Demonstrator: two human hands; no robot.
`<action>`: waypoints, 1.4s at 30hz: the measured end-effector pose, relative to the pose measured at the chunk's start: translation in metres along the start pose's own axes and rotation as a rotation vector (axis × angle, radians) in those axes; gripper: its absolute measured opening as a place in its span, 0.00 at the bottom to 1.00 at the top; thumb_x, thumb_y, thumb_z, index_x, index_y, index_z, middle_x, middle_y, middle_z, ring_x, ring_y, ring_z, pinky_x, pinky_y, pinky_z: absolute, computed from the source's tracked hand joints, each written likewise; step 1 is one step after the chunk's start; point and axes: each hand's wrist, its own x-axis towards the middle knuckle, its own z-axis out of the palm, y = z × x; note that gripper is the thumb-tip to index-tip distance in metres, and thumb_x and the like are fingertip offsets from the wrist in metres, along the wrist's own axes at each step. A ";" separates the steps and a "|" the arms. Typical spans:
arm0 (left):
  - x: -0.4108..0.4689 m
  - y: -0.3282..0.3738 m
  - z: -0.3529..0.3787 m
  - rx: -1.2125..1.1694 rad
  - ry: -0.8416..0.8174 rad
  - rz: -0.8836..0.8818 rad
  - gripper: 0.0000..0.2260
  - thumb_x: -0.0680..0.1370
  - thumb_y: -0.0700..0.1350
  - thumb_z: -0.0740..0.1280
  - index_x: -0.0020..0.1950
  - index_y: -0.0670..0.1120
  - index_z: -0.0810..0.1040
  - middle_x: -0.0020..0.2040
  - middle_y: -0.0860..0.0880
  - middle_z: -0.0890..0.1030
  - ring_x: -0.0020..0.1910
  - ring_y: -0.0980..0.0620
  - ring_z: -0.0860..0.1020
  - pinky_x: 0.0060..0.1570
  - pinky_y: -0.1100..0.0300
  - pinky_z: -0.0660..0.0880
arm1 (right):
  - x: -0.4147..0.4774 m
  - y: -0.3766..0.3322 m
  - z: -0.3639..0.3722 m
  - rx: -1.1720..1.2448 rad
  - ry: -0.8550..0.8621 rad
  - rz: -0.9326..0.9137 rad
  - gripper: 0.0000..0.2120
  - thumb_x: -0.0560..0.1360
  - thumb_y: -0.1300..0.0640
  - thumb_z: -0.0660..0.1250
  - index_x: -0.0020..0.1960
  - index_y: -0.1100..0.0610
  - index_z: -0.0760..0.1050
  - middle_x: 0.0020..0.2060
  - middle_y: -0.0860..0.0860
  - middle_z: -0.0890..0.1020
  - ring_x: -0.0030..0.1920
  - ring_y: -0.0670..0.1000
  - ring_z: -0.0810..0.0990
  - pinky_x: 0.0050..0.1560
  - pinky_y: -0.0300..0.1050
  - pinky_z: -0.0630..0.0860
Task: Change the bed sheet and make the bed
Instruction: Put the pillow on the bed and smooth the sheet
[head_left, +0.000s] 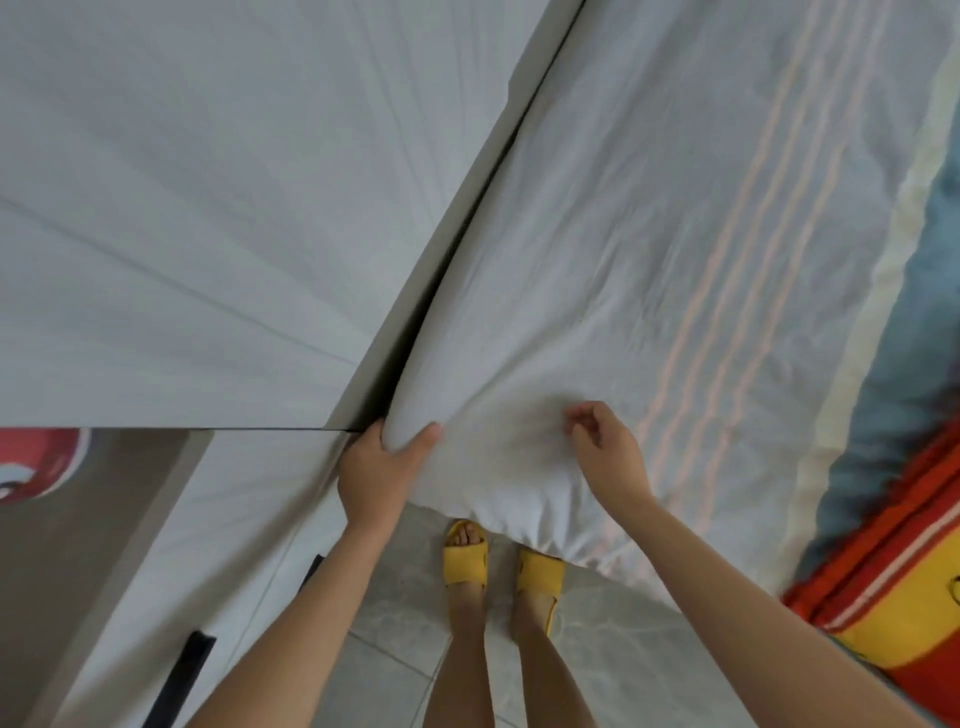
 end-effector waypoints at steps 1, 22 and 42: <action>0.000 -0.002 -0.001 -0.068 -0.013 -0.012 0.19 0.66 0.62 0.75 0.48 0.51 0.79 0.44 0.56 0.81 0.45 0.54 0.80 0.43 0.55 0.79 | 0.003 0.000 0.002 -0.006 -0.011 0.020 0.10 0.79 0.61 0.60 0.58 0.55 0.74 0.45 0.45 0.77 0.43 0.45 0.76 0.41 0.39 0.71; 0.017 0.089 0.060 0.615 -0.085 1.024 0.21 0.75 0.44 0.63 0.69 0.47 0.71 0.74 0.45 0.64 0.73 0.42 0.61 0.69 0.43 0.58 | -0.050 0.027 0.095 -0.975 -0.593 -1.276 0.15 0.63 0.46 0.74 0.48 0.49 0.83 0.53 0.47 0.83 0.62 0.52 0.77 0.66 0.53 0.61; -0.059 0.059 0.024 0.950 -0.301 0.329 0.33 0.80 0.45 0.59 0.77 0.43 0.41 0.74 0.37 0.31 0.74 0.35 0.34 0.72 0.38 0.42 | -0.139 0.039 -0.009 -0.578 -0.465 -0.160 0.14 0.80 0.53 0.57 0.62 0.54 0.76 0.67 0.52 0.74 0.68 0.53 0.69 0.62 0.42 0.61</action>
